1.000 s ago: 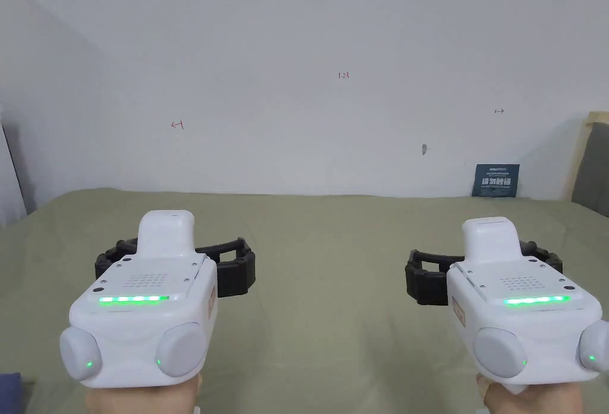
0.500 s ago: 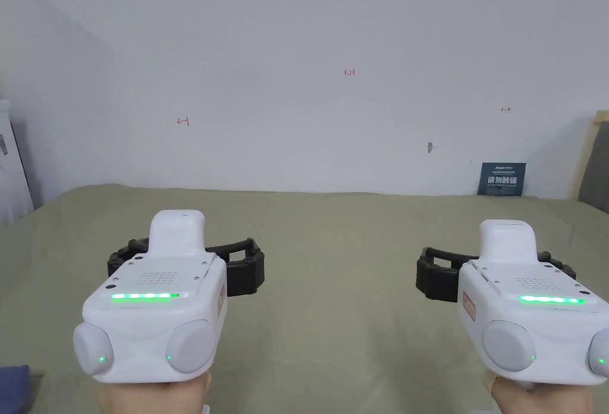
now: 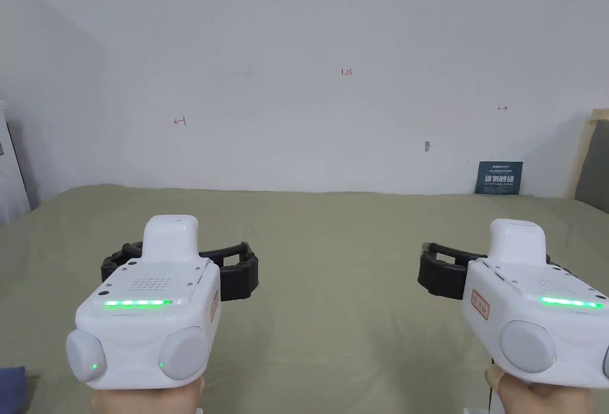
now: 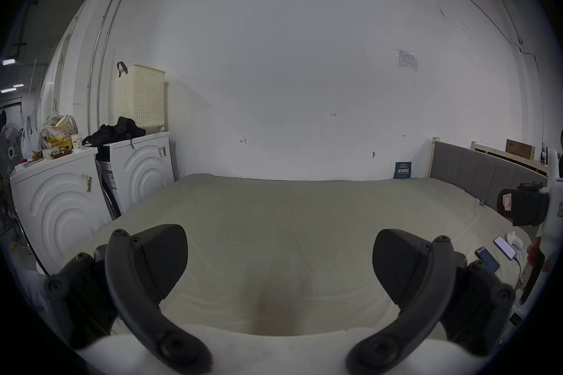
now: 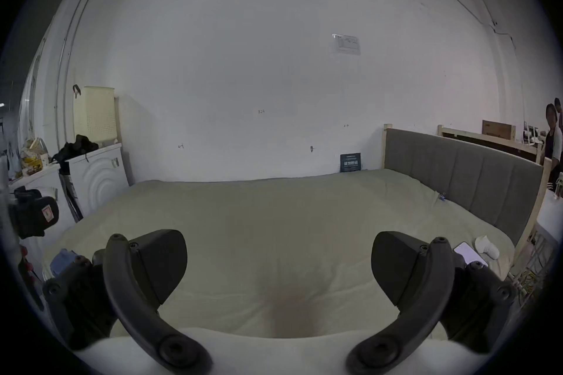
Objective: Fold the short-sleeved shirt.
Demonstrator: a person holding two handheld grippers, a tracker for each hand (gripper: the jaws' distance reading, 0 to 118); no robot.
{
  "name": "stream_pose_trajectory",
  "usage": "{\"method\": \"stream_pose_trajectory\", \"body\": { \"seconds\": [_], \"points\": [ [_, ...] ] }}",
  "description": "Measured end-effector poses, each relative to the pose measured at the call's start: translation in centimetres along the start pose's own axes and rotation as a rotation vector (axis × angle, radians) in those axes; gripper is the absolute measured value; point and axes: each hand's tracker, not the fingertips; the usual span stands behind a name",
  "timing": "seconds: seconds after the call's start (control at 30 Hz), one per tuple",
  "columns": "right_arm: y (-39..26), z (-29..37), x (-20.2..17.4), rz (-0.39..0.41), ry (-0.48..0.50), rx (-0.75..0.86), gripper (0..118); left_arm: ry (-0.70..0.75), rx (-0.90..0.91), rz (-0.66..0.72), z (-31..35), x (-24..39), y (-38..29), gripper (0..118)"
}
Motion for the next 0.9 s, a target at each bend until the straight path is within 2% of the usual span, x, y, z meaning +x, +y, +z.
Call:
{"method": "stream_pose_trajectory", "body": {
  "seconds": [0.1,0.33,0.9],
  "points": [
    [-0.08,0.17,-0.3,0.026,-0.025,0.02,118,-0.002,-0.006,0.003,-0.02,-0.01,0.03,118],
    [-0.17,0.41,-0.47,0.029,0.009,0.028,118,-0.01,-0.009,-0.002,-0.01,0.22,0.15,118],
    [-0.36,0.57,-0.85,0.101,-0.021,0.008,118,-0.004,-0.035,0.01,0.0,0.24,-0.27,118]
  ]
}}
